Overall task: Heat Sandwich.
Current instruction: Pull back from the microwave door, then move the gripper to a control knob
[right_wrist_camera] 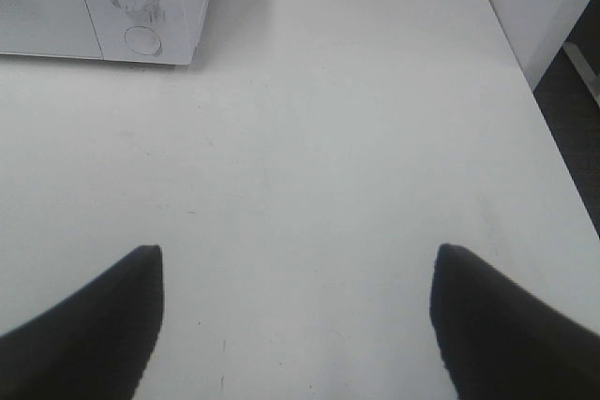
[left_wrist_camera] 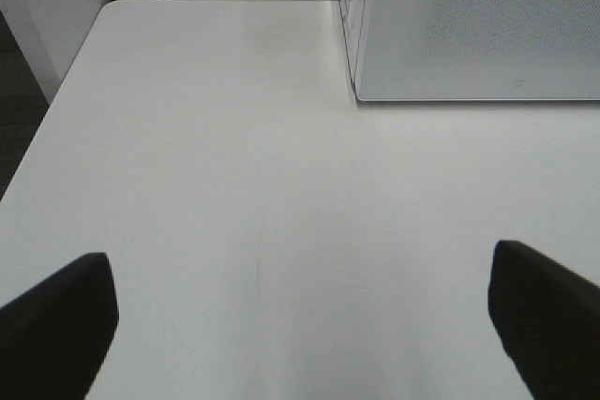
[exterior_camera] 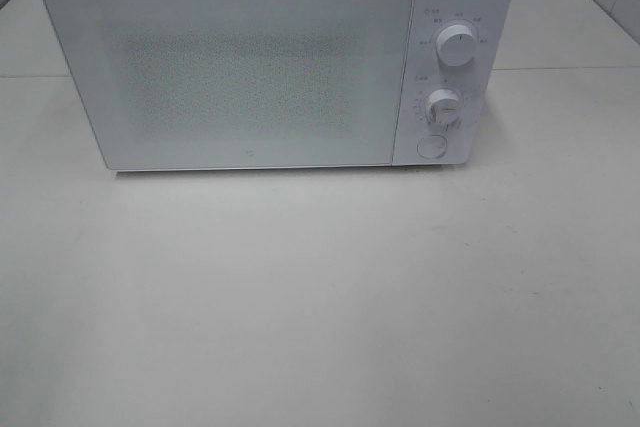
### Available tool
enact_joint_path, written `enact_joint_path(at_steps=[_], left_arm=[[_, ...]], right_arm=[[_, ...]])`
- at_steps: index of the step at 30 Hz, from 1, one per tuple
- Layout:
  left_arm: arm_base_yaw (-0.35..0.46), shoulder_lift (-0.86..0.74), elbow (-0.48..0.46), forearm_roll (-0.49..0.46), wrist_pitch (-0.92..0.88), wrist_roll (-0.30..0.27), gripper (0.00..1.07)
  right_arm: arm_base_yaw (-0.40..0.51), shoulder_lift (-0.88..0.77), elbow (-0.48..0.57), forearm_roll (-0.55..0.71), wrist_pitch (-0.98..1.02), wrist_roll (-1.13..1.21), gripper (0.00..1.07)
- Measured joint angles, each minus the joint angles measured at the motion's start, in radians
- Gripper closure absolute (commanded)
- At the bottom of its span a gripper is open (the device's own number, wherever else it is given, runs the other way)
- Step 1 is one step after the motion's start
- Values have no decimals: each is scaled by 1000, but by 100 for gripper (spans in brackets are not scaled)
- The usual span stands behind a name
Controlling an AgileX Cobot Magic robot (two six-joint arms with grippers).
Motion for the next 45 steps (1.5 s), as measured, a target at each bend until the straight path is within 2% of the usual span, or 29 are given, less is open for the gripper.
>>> enact_joint_path(at_steps=[16, 26, 45], left_arm=[[0, 0, 0, 0, 0, 0, 3], [0, 0, 0, 0, 0, 0, 3], [0, 0, 0, 0, 0, 0, 3]], right_arm=[[0, 0, 0, -1, 0, 0, 31], [0, 18, -32, 2, -89, 55, 31], [0, 383, -33, 5, -371, 87, 31]])
